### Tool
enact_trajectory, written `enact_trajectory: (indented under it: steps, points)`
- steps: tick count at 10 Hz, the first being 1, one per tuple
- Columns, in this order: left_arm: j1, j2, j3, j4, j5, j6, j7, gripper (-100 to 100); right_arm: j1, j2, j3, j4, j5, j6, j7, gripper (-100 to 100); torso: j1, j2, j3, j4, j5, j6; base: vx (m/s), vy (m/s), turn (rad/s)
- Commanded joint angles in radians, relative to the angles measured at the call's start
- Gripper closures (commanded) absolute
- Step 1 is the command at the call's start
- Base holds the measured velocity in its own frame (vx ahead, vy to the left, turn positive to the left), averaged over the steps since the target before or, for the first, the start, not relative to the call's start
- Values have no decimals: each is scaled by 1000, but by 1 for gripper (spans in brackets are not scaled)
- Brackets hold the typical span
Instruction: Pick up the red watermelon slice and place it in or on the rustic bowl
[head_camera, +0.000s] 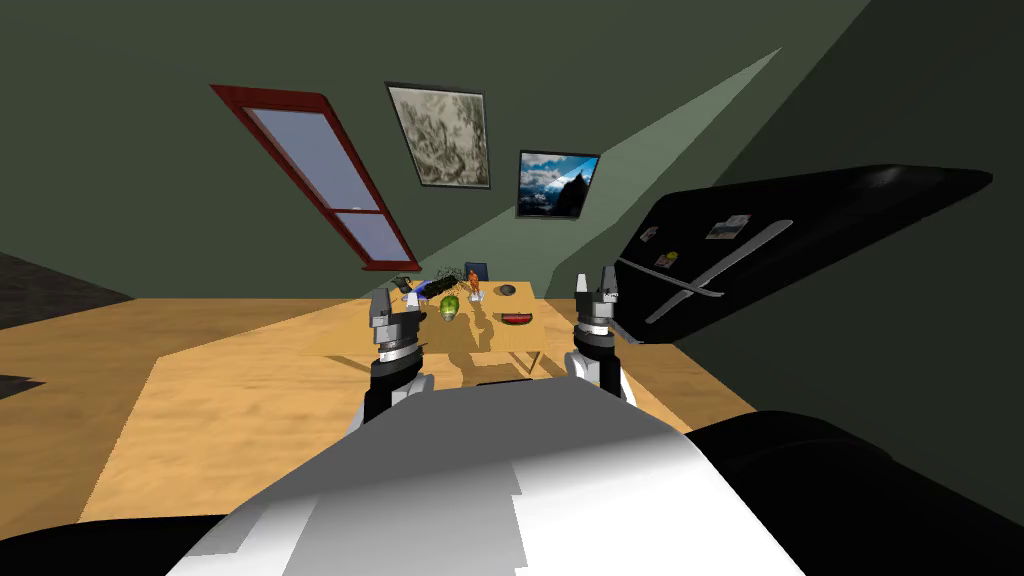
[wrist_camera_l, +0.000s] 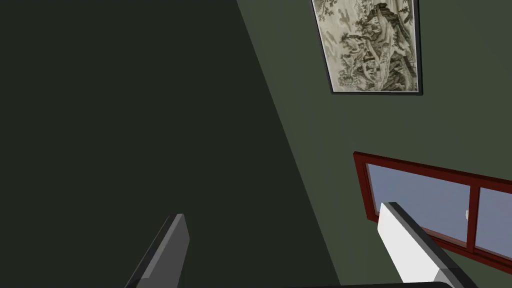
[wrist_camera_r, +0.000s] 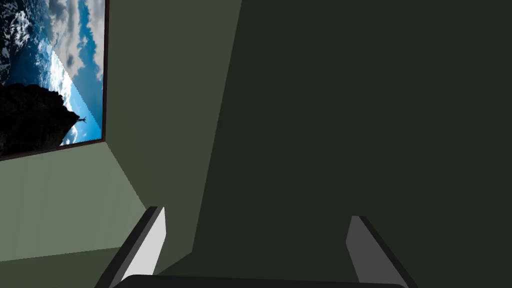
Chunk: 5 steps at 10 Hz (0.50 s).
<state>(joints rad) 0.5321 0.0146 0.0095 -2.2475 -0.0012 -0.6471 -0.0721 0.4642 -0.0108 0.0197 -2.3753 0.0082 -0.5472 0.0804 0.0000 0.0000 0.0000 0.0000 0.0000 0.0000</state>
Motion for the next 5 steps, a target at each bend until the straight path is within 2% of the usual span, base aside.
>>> enact_trajectory:
  steps: [1,5]
  points:
    - [0,0,0,0,0,0,0,0,5,-38,31,-6,8,-8,-7,-100,0,0,0,0,0,0,-55,-23,90]
    - [0,0,0,0,0,0,0,0,21,-113,127,9,38,-28,-29,-100,-4,10,5,2,-1,0,-120,-55,132]
